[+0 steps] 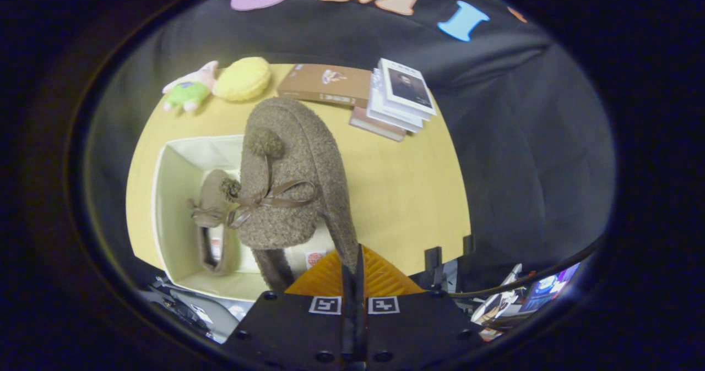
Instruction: Open the storage box then place both shoes into the box .Put the left shoe in first, then the right shoe, with the right side of both shoes facing outward in a uniform manner.
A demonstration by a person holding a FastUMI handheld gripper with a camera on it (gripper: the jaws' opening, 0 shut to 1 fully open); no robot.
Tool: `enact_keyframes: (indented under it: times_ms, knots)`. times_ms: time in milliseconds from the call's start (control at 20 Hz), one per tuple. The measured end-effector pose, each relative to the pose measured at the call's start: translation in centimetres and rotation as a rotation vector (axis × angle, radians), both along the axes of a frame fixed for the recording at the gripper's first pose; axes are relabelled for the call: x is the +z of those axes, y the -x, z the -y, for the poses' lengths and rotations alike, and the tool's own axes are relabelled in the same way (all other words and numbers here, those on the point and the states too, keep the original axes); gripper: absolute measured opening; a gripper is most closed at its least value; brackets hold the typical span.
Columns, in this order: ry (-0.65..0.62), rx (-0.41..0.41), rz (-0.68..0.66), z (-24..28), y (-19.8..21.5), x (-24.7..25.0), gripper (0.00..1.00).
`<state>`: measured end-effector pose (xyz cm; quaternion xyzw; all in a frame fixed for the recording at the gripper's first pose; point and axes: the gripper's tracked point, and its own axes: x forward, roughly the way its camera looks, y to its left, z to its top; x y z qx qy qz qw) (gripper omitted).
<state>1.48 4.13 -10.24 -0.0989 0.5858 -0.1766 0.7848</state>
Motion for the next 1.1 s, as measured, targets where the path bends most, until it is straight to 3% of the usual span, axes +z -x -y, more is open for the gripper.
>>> enact_keyframes:
  times_ms: [350,800,950,1100]
  knots:
    - [-0.120,0.035,-0.079,-9.1,-0.5,-5.4,0.04]
    - [-0.118,-0.045,-0.196,-8.9,0.2,-13.4,0.04]
    - [-0.122,-0.064,-0.194,-8.2,0.3,-13.6,0.10]
    - [-0.199,-0.069,-0.154,-9.5,0.0,-13.3,0.36]
